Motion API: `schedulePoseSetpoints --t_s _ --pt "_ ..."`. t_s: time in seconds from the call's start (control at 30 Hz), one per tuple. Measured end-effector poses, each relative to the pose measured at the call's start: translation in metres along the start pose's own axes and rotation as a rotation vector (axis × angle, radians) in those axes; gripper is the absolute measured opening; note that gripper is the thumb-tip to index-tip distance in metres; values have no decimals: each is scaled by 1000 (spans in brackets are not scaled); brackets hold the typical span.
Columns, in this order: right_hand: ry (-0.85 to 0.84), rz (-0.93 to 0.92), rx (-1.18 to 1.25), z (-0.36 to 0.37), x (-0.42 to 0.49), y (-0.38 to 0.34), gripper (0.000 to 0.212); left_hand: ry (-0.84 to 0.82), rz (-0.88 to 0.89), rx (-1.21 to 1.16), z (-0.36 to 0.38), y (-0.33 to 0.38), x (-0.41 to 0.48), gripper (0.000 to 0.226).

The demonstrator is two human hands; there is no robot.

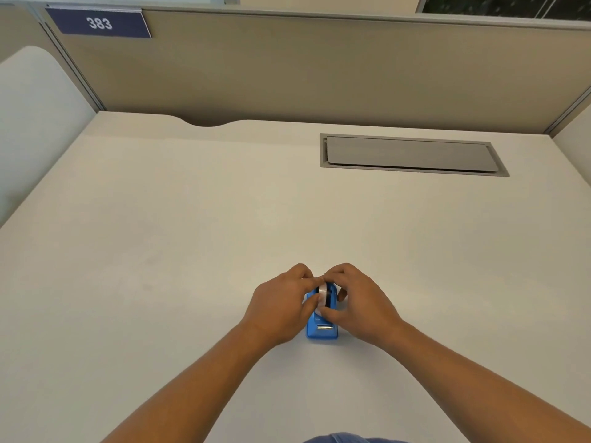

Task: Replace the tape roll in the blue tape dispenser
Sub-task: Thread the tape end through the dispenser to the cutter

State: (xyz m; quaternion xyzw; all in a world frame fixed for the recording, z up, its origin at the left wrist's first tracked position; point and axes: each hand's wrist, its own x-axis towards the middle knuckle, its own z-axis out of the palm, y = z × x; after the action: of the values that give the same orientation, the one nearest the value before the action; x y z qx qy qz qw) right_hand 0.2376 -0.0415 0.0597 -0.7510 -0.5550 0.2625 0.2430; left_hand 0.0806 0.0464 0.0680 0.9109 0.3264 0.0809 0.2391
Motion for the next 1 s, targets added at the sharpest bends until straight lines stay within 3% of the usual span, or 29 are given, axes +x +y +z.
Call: schedulePoseSetpoints --t_s 0.33,0.5,0.7,0.83,1.0 --pt "31 19 73 1 -8 6 55 53 -57 -19 3 0 4 27" --pt "44 12 104 1 -11 7 48 96 -39 -64 0 3 4 25" --pt "57 36 92 1 -7 5 46 67 172 42 -14 0 -4 17" --pt "52 43 84 -1 -5 3 44 28 371 173 -20 -1 -4 26" --pt "21 60 61 -6 -2 0 42 32 487 351 -25 -1 1 30"
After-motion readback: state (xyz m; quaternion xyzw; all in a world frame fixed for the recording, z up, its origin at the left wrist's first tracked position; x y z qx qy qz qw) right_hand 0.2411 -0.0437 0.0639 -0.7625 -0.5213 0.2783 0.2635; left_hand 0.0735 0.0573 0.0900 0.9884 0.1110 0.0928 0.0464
